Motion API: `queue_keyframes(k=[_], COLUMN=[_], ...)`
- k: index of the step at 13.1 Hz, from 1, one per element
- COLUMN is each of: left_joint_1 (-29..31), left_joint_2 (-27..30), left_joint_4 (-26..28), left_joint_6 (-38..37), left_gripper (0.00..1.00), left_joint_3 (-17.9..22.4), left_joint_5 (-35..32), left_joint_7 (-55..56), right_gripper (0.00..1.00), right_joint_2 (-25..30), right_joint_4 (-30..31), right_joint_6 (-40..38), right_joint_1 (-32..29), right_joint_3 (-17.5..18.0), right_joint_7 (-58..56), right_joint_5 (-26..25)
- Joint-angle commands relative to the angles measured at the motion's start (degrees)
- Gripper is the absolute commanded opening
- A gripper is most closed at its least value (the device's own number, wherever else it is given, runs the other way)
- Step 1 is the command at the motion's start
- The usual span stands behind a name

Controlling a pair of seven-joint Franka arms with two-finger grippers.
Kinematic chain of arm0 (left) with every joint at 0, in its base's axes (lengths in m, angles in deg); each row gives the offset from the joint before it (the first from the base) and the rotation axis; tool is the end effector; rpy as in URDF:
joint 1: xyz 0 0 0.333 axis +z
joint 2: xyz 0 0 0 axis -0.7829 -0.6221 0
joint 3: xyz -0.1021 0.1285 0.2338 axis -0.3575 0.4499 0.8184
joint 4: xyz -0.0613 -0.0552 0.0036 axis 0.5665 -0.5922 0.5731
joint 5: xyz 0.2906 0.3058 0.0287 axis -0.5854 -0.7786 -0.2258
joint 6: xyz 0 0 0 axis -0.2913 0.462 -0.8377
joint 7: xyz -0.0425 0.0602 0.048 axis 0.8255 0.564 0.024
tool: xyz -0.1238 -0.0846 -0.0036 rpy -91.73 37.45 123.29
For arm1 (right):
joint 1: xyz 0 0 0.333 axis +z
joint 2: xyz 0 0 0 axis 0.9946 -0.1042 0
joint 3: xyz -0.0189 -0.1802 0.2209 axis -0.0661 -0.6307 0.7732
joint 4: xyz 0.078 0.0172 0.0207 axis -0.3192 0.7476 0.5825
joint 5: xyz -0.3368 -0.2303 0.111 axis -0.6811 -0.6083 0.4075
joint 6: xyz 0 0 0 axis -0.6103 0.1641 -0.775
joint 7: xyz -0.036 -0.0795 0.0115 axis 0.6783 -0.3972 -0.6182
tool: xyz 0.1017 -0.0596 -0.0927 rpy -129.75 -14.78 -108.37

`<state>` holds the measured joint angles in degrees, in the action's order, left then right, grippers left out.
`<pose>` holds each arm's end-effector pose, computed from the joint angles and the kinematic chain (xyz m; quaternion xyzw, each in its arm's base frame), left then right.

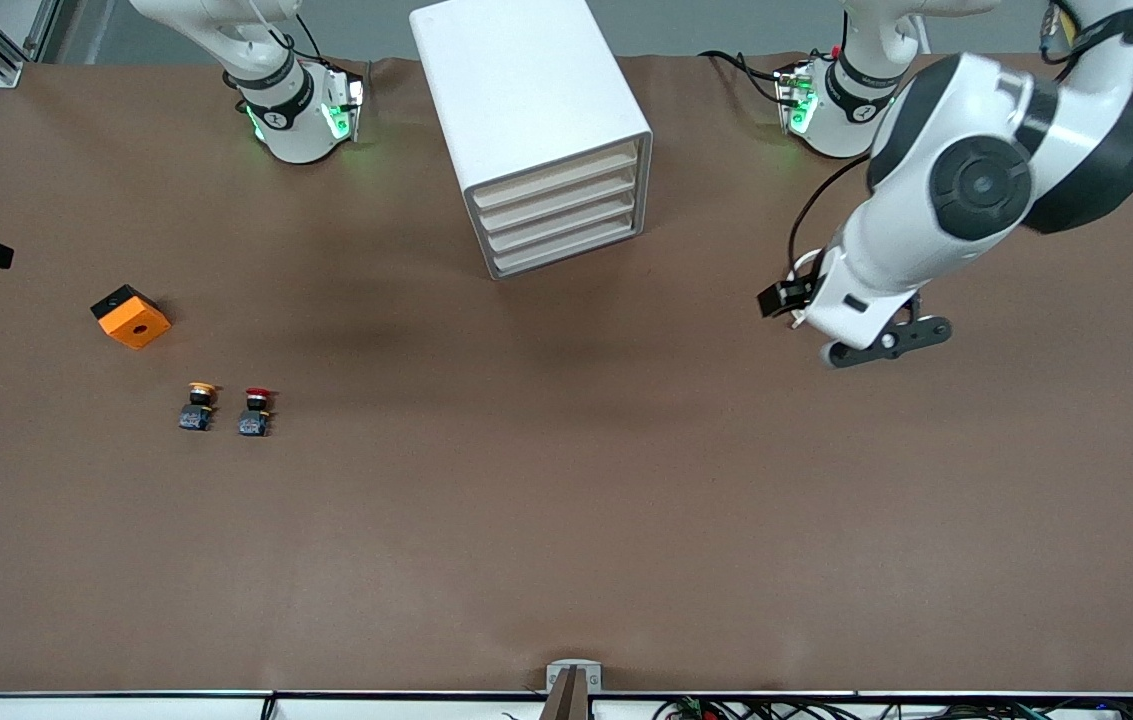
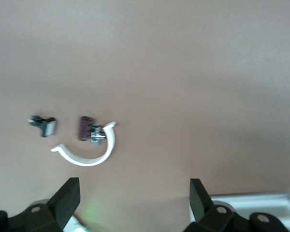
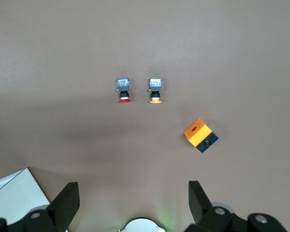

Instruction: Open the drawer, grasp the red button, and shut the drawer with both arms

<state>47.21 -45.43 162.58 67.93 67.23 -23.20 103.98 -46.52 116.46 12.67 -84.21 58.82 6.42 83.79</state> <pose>0.5648 -0.2279 0.4343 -0.9902 -0.0920 0.1027 0.0218 0.5797 -0.0729 0.5886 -0.9972 0.0422 0.0615 0.0100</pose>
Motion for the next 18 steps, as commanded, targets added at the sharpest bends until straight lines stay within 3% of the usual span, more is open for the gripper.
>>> queue_keyframes(k=[1, 5, 7, 10, 15, 18], left_joint_1=[-0.43, -0.26, 0.09, 1.32, 2.29, 2.03], left_joint_2=[6.9, 15.08, 18.51, 19.06, 14.49, 14.48], left_joint_4=[3.31, 9.64, 12.54, 12.64, 4.48, 3.94], left_joint_6=[-3.69, -3.88, -3.35, -0.11, 0.78, -0.61], left_gripper=[1.0, 1.0, 1.0, 1.0, 1.0, 1.0], left_joint_3=[5.34, 13.95, 16.78, 17.32, 17.14, 17.05], left_joint_5=[0.89, 0.89, 0.89, 0.45, 0.45, 0.54], left_joint_7=[-9.33, -23.48, -28.51, -28.96, -28.79, -28.0], right_gripper=[1.0, 1.0, 1.0, 1.0, 1.0, 1.0], right_joint_2=[6.88, 17.7, 17.89, 17.89, 18.24, 18.5], right_joint_4=[8.86, 24.43, 24.72, 24.54, 24.45, 24.54], right_joint_6=[2.23, 11.72, 12.0, 12.26, 14.19, 14.63], right_joint_1=[-1.21, -1.3, -1.91, -3.23, -2.36, -2.53], right_joint_3=[1.12, 1.03, 1.12, 2.26, 3.67, 3.67], right_joint_7=[-0.32, -0.32, -0.32, -0.32, -0.24, 0.03], right_joint_5=[0.8, 0.8, 0.8, 0.8, -2.19, -2.19])
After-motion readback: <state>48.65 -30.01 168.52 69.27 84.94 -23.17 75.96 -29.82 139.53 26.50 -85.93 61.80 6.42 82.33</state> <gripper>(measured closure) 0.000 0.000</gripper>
